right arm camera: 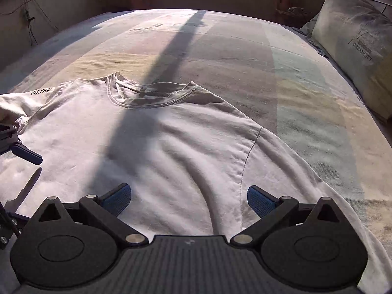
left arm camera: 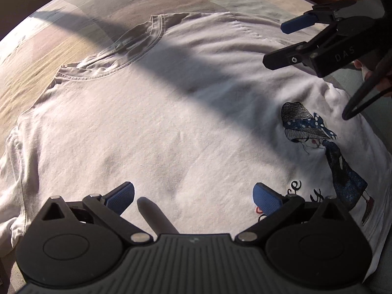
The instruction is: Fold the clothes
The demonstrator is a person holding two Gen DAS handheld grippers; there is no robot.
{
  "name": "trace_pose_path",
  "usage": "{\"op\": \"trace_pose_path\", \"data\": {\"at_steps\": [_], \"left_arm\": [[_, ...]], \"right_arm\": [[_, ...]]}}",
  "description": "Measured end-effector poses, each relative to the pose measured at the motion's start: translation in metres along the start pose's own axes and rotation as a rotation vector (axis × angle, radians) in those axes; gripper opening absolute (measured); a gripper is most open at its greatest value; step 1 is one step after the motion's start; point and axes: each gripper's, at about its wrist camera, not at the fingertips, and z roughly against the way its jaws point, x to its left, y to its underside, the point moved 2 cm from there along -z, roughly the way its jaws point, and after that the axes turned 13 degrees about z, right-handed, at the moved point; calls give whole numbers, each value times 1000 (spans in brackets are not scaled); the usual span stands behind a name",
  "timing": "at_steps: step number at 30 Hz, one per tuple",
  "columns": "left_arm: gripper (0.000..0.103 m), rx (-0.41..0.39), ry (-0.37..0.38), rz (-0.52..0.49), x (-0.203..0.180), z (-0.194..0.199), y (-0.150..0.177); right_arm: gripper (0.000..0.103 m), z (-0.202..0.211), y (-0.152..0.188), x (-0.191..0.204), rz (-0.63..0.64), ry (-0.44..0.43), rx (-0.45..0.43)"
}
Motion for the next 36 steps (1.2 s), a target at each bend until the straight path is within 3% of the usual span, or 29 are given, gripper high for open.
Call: {"op": "trace_pose_path", "data": {"at_steps": [4, 9, 12, 15, 22, 29, 31, 36], "left_arm": [[102, -13, -46, 72, 34, 1, 0], [102, 20, -34, 146, 65, -5, 4], [102, -26, -28, 138, 76, 3, -1], [102, -77, -14, 150, 87, 7, -15], [102, -157, 2, 150, 122, -4, -54], [102, -103, 12, 137, 145, -34, -69], [102, -105, 24, 146, 146, -32, -68], [102, -127, 34, 143, 141, -19, -62]], "right_arm": [[103, -35, -10, 0, -69, -10, 29], [103, -53, -4, -11, -82, 12, 63], [103, -43, -11, -12, -84, 41, 105], [103, -36, -27, -17, -149, 43, 47], [103, -105, -68, -27, -173, 96, 70], [103, -144, -100, -58, -190, 118, 50], [103, -134, -103, -60, -204, 115, 80], [103, -46, -67, -15, -159, 160, 9]]}}
